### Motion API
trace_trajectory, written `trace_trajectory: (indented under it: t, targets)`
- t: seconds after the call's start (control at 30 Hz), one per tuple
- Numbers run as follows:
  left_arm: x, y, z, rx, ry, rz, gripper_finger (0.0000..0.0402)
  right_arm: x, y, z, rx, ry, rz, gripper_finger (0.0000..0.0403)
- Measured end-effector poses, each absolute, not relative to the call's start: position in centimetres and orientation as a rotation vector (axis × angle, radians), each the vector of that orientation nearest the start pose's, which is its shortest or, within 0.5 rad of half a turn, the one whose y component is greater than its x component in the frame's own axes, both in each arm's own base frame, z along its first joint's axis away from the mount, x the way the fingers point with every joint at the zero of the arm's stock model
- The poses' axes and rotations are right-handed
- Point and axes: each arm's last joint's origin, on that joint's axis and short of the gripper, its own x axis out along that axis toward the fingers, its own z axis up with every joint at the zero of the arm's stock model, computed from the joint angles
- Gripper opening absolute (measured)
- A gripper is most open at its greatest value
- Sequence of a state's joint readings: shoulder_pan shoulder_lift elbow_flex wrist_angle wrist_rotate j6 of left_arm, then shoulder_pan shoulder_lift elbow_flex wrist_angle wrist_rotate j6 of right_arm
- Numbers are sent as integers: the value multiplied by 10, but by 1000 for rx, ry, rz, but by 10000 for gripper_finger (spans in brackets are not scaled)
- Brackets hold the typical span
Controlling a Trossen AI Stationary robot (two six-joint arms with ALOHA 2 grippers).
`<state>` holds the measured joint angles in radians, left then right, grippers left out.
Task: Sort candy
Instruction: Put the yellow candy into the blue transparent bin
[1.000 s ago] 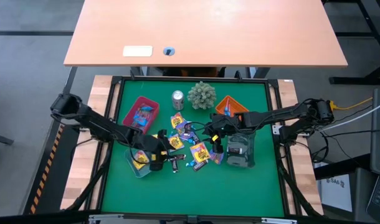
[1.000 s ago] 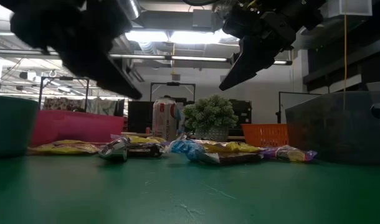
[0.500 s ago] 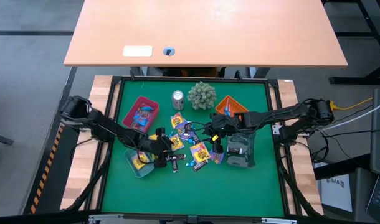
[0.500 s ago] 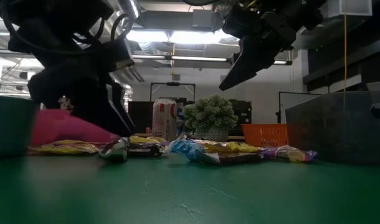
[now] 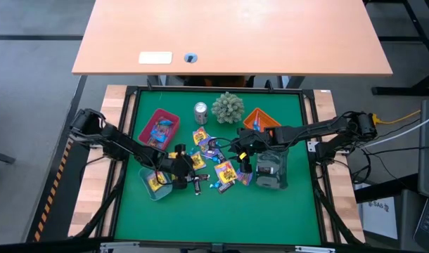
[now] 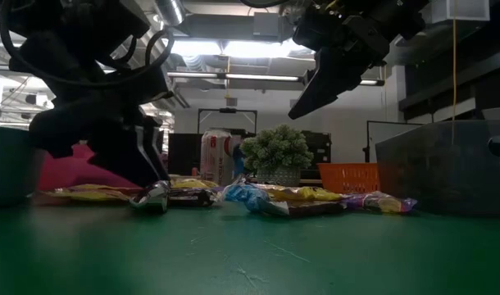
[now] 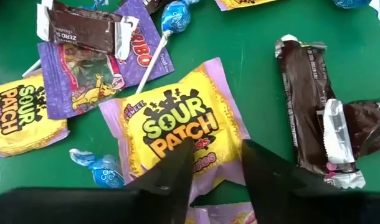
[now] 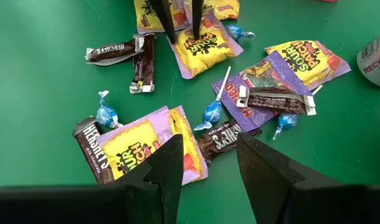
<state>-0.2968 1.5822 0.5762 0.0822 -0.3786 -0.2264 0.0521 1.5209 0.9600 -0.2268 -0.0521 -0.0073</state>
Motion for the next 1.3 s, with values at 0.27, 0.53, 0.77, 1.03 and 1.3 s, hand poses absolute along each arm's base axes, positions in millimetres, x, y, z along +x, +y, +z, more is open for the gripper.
trace_trajectory:
  t: [0.27,0.53,0.77,1.03,1.3]
  targets:
    - [254,-66,117,92,853,173,28,314,18,219,-7,788,102,149]
    - [255,-67,121,71,823,169,3,314,18,219,-7,787,102,149]
    - [254,-67,140,33,744,163,0,314,18,219,-7,788,102,149]
    - [245,-65,177,-51,610,114,0,314,18,219,-7,789,102,149]
    - [216,-63,213,-229,599,-90,0,314,18,219,-6,791,102,149]
